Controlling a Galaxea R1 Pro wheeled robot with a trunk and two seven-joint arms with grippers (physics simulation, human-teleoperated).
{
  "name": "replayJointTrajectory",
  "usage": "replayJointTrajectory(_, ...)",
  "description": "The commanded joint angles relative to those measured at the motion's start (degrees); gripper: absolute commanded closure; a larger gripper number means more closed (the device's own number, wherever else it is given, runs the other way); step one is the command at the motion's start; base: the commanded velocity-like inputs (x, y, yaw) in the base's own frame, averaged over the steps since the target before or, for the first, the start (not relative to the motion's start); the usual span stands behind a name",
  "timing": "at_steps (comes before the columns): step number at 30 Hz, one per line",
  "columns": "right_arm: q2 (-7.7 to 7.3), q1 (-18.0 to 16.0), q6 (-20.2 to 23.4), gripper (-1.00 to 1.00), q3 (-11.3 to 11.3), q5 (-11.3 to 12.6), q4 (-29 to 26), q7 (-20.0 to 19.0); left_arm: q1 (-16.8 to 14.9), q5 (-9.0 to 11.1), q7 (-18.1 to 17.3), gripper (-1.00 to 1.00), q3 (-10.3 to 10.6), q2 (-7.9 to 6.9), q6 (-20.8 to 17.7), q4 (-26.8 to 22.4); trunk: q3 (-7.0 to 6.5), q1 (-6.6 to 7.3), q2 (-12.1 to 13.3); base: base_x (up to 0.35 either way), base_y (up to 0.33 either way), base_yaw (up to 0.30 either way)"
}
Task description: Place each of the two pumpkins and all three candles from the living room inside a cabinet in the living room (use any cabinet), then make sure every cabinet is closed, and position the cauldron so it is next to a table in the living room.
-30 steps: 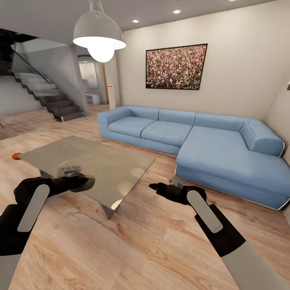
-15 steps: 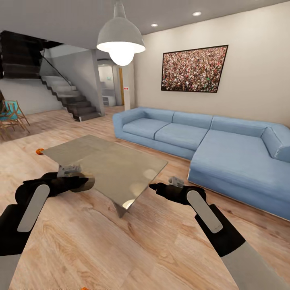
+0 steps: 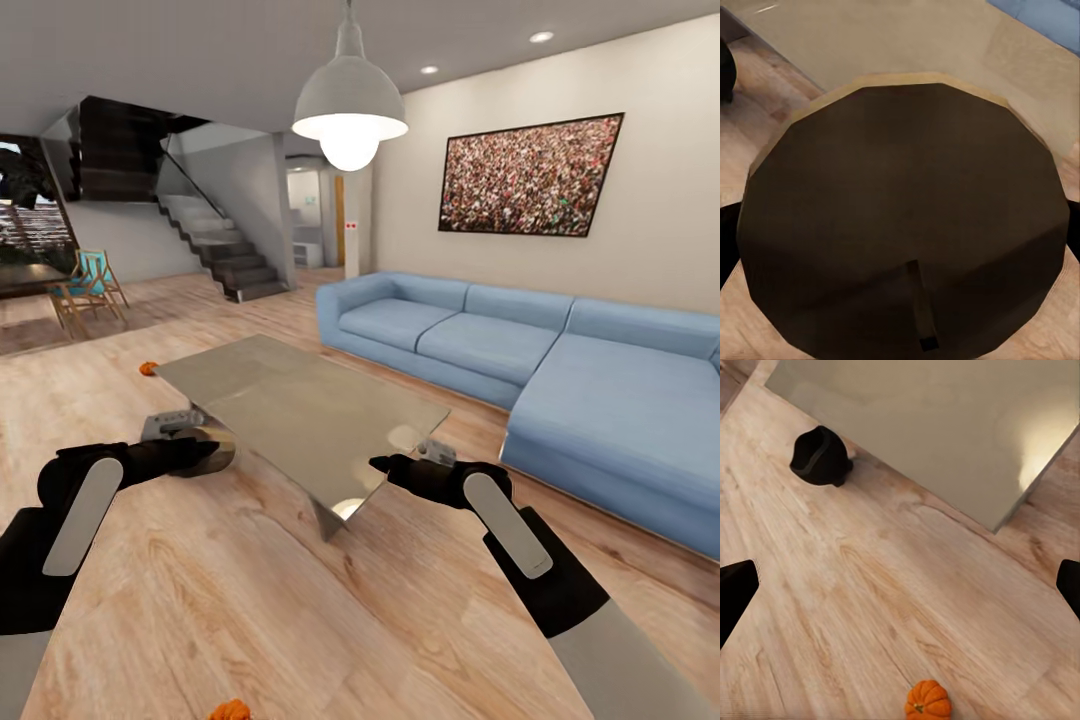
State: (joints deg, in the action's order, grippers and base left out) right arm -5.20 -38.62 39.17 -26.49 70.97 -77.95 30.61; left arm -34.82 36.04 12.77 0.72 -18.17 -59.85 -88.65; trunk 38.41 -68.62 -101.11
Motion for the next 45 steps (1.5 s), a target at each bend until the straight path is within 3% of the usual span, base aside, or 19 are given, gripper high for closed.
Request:
replayJointTrajectory(1, -0.05, -0.05, -0.06, -1.0, -0.11, 0.58, -0.1, 0.59, -0.07, 0.61, 0.59, 1.0, 0.07, -0.02, -0.15, -0.03, 0.0, 0.0, -0.03, 0.0, 0.0, 0.237)
replayJointTrajectory(17, 0.01, -0.05, -0.05, -1.0, -0.14, 0.58, -0.1, 0.59, -0.07, 0.14, 1.64, 1.0, -0.07, -0.02, -0.15, 0.02, -0.9, 0.0, -0.03, 0.0, 0.0, 0.237)
replayJointTrajectory(22, 0.02, -0.05, -0.05, -1.0, -0.14, 0.58, -0.08, 0.62, -0.07, 0.09, 7.46, 1.0, -0.06, -0.02, -0.15, 0.01, -1.18, 0.0, -0.03, 0.0, 0.0, 0.237)
replayJointTrajectory(25, 0.02, -0.05, -0.05, -1.0, -0.18, 0.58, -0.06, 0.68, -0.07, 0.09, 9.18, 1.0, -0.09, -0.02, -0.06, -0.02, -1.35, 0.0, -0.03, 0.0, 0.0, 0.237)
replayJointTrajectory(45, 0.02, -0.05, -0.07, -1.0, -0.36, 0.58, -0.36, 0.83, -0.07, 0.11, 9.91, 1.0, -0.11, -0.02, 0.0, -0.03, -1.72, 0.0, -0.03, 0.0, 0.0, 0.079)
